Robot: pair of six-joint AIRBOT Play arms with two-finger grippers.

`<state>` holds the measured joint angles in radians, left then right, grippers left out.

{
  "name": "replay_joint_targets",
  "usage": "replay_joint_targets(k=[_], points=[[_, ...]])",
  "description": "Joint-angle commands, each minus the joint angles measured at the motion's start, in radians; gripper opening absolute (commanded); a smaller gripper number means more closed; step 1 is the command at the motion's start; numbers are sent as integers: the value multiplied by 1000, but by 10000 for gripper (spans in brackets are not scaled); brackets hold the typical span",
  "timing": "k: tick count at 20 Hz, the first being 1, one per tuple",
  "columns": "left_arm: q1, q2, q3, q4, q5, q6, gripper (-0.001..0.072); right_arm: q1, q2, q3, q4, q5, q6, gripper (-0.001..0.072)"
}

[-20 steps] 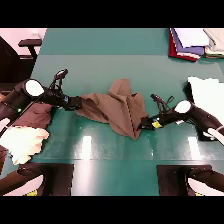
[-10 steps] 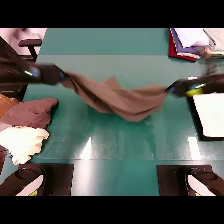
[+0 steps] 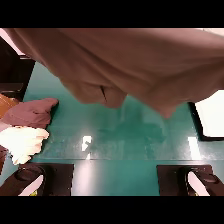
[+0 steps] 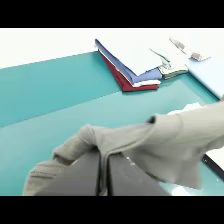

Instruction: Fold the shirts.

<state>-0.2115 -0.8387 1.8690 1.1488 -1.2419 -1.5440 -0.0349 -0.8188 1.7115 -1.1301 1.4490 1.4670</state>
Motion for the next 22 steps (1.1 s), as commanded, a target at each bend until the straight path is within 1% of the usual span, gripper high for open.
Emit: replay_joint_targets(k=[1, 3, 5, 7, 8, 10, 11, 12, 13, 14, 15, 16, 17, 18, 20, 22], points=[[0, -60, -18, 27, -106, 1, 23, 25, -103, 39, -6, 73, 38, 12], [0, -128, -120, 43, -169, 25, 23, 104, -211, -16, -27, 64, 44, 12], [0, -207, -254, 49, -169, 59, 23, 166, -344, -77, -87, 41, 44, 11], [0, -308, -386, 52, -109, 113, 23, 192, -498, -90, -127, -13, 43, 12], [0, -365, -439, 58, -44, 140, 24, 196, -572, -81, -127, -59, 43, 12], [1, -483, -471, 113, 76, 148, 24, 195, -699, -20, -117, -122, 43, 12], [1, -534, -471, 149, 135, 136, 86, 195, -753, 25, -117, -127, 43, 17], [2, -568, -470, 164, 182, 121, 420, 194, -802, 78, -118, -122, 43, 146], [11, -593, -469, 158, 218, 89, 666, 186, -840, 129, -117, -115, 43, 374], [27, -604, -468, 153, 242, 68, 662, 180, -873, 185, -111, -101, 43, 427], [49, -603, -468, 152, 256, 51, 662, 164, -893, 233, -97, -84, 43, 426], [76, -600, -457, 150, 243, 51, 661, 142, -901, 272, -72, -60, 42, 425], [110, -600, -435, 149, 195, 52, 662, 121, -900, 292, -37, -28, 37, 408], [148, -600, -420, 141, 136, 52, 662, 98, -891, 298, 8, 17, 16, 409], [211, -600, -436, 81, 56, 78, 662, 62, -851, 245, 69, 82, -3, 408], [249, -600, -501, 5, 41, 117, 662, 48, -785, 125, 91, 75, -22, 407]])
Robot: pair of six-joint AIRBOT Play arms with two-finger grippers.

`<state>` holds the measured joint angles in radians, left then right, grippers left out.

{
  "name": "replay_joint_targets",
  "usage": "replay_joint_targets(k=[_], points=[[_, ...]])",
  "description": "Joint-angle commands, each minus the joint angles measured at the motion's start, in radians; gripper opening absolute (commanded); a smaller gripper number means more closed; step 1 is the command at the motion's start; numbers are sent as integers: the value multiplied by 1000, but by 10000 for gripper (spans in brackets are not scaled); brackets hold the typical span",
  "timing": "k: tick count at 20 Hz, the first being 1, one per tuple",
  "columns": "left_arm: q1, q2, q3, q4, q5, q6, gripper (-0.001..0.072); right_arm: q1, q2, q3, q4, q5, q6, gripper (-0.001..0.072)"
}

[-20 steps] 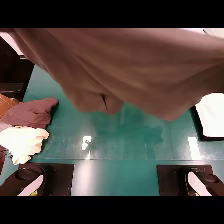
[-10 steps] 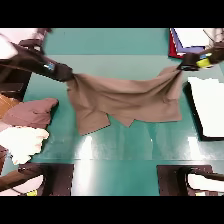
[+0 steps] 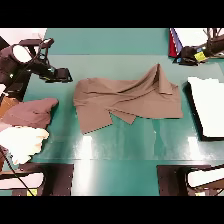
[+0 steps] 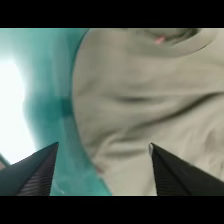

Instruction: Fold the shirts.

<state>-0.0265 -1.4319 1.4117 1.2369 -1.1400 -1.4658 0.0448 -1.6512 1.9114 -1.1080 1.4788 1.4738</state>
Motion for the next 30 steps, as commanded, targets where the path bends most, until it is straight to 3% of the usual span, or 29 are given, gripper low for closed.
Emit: replay_joint_targets(k=[1, 6, 10, 13, 14, 16, 17, 21, 23, 26, 27, 28, 30], points=[[72, -10, -89, -110, -43, 53, 662, -32, 79, -137, 69, 36, -38, 408], [72, -45, -294, -139, 122, 60, 662, -15, 222, -391, 69, -29, -63, 407], [69, -110, -309, -335, 127, 166, 661, -20, 288, -494, 69, -84, -64, 407], [39, -112, -309, -347, 135, 172, 631, -37, 324, -548, 66, -111, -65, 407], [39, -112, -308, -356, 131, 173, 411, -47, 333, -569, 65, -112, -65, 408], [39, -110, -304, -357, 126, 173, 82, -83, 349, -618, 65, -109, -65, 408], [39, -105, -297, -355, 120, 172, 23, -109, 359, -655, 62, -111, -64, 408], [39, -54, -206, -335, 81, 174, 22, -259, 397, -853, 58, -99, -64, 417], [39, -15, -177, -335, 85, 182, 23, -339, 407, -963, 61, -96, -64, 612], [39, 5, -160, -336, 81, 184, 23, -383, 406, -1097, 70, -133, -64, 564], [39, 5, -160, -336, 79, 184, 23, -373, 406, -1131, 74, -175, -64, 471], [39, 5, -160, -336, 74, 183, 23, -358, 406, -1158, 85, -222, -64, 428], [39, 5, -160, -336, 63, 183, 23, -323, 404, -1187, 143, -315, -60, 428]])
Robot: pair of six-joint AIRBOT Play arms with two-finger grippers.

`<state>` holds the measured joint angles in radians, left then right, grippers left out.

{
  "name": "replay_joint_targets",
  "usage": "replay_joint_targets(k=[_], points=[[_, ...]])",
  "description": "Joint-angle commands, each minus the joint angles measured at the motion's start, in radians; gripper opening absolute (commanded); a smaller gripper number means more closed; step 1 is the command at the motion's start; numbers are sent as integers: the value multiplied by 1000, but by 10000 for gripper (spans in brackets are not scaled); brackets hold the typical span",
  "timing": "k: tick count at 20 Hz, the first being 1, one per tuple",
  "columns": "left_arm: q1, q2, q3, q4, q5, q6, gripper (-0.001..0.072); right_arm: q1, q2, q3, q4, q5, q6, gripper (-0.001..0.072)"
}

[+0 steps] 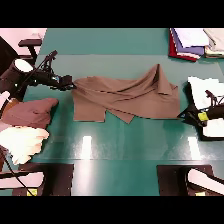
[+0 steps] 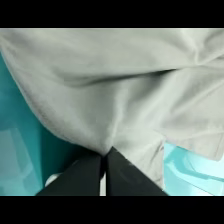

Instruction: Fold the shirts.

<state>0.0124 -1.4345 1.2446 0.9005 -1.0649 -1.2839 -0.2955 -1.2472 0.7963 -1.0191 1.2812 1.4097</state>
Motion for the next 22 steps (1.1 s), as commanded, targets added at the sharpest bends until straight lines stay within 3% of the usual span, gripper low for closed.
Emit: replay_joint_targets(k=[1, 4, 5, 7, 9, 15, 22], points=[[0, 7, 7, 0, -18, 1, 23, 37, 0, -77, 80, -163, 5, 428], [0, 7, 7, 1, -20, 1, 23, 100, -43, -51, 85, -216, 32, 428], [0, 7, 7, 1, -21, 2, 23, 121, -63, -35, 85, -217, 32, 389], [0, 7, 7, 1, -28, 2, 23, 166, -95, 3, 84, -232, 32, 256], [0, 18, 7, 1, -28, 1, 23, 204, -96, 38, 75, -251, 31, 14], [1, 271, 111, 41, -19, 0, 22, 209, 113, 354, -32, -154, 21, 13], [1, 556, 580, 42, 71, -29, 22, 129, 369, 890, -31, -141, 3, 13]])
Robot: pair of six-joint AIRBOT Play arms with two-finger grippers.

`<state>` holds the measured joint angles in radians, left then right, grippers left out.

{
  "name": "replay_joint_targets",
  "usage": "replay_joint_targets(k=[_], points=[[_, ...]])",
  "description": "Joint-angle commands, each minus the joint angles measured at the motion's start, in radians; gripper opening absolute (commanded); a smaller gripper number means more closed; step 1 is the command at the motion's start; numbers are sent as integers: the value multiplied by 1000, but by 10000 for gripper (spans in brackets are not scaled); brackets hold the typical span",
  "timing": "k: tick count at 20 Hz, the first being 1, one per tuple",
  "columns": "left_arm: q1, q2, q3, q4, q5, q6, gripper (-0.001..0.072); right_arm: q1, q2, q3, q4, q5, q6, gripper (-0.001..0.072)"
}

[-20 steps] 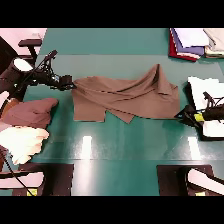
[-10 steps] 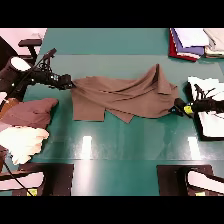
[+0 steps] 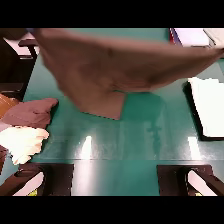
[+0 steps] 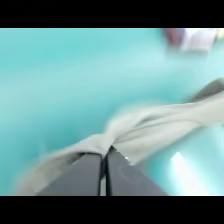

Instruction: Fold the shirts.

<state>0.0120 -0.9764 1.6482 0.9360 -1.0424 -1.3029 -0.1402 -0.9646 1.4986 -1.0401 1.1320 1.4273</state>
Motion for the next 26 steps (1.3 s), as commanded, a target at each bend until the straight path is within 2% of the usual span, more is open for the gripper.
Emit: replay_joint_targets(k=[1, 5, 9, 11, 14, 16, 17, 19, 22, 26], points=[[1, 114, 240, 7, 59, -20, 22, -35, 109, 240, -10, 16, -15, 13], [1, 128, 482, 7, 48, -109, 21, -92, 152, 418, -10, 102, -15, 13], [1, 127, 529, 18, 53, -141, 21, -163, 68, 632, -8, 285, -13, 12], [1, 127, 475, 77, 29, -176, 21, -164, 25, 644, -7, 328, 6, 11], [1, 99, 303, 180, -64, -220, 21, -164, -27, 480, -7, 362, 22, 11], [1, 29, 179, 181, -166, -219, 22, -135, -98, 363, -12, 401, 23, 11], [1, -15, 125, 179, -211, -216, 22, -101, -144, 312, -35, 406, 23, 11], [1, -116, 8, 179, -259, -211, 23, 11, -249, 223, -173, 405, 23, 11], [1, -293, -131, 179, -227, -200, 23, 151, -444, 153, -320, 388, 31, 11], [1, -530, -154, 152, -79, -151, 23, 193, -720, 296, -315, 353, 43, 11]])
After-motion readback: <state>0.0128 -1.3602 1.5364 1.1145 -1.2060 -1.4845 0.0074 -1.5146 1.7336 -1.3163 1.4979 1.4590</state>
